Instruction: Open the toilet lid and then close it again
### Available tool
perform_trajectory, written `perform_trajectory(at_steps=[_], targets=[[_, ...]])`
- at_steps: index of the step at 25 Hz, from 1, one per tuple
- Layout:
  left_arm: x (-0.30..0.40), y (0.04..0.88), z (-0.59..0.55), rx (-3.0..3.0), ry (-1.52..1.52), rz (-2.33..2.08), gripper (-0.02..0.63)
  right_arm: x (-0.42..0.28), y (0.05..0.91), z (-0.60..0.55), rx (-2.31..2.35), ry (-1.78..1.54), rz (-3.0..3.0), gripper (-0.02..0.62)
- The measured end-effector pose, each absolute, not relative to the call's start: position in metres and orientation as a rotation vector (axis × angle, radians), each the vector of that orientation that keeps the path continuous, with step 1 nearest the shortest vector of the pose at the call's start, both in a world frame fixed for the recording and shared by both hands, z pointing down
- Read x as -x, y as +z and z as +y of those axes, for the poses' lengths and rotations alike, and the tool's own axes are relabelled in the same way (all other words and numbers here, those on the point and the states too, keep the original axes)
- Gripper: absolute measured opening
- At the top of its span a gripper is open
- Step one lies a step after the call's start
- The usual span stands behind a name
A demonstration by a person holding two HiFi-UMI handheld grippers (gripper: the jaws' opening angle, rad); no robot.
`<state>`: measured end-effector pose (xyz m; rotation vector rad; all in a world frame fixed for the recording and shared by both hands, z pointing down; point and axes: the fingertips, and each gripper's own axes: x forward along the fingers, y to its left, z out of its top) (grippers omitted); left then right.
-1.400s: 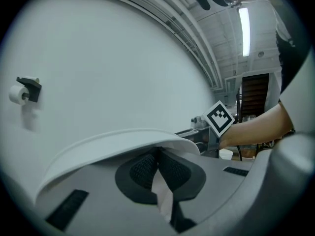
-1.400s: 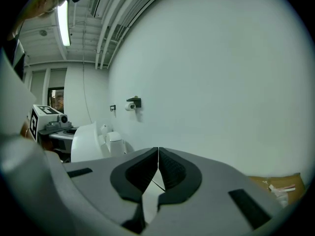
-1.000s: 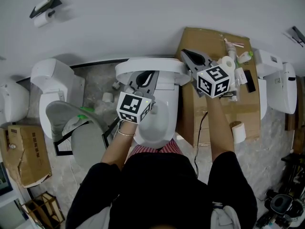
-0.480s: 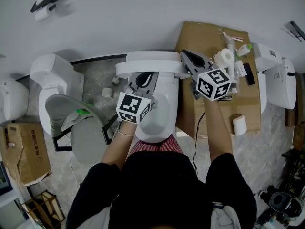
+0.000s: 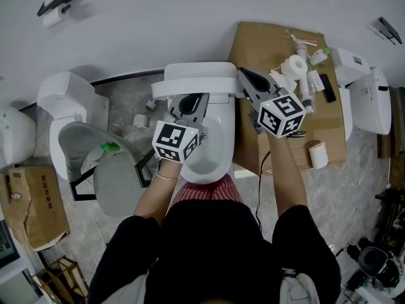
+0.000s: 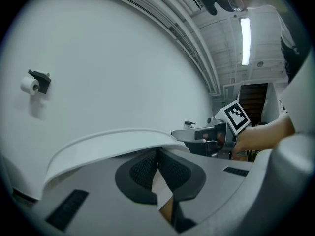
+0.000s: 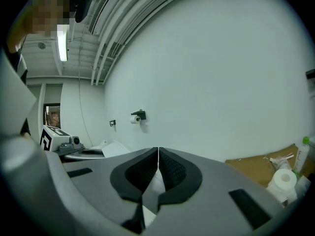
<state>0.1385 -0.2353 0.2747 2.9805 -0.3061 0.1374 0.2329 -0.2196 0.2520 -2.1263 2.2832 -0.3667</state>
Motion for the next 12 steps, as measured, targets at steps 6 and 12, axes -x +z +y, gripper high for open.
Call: perform_trajectory(at_steps=[6,12], targets=[[-0.133,0.278,-0.224,-3.004,0.154,-0.265,0.003,-0.222,0.253,-0.207,2.147,-0.366,2.248,0.020],[-0.127,0.279,-0.219,-3.010,0.149,-0.215,0.003,-0.210,0.252,-0.200,2.176,-0.360,2.204,0.020]])
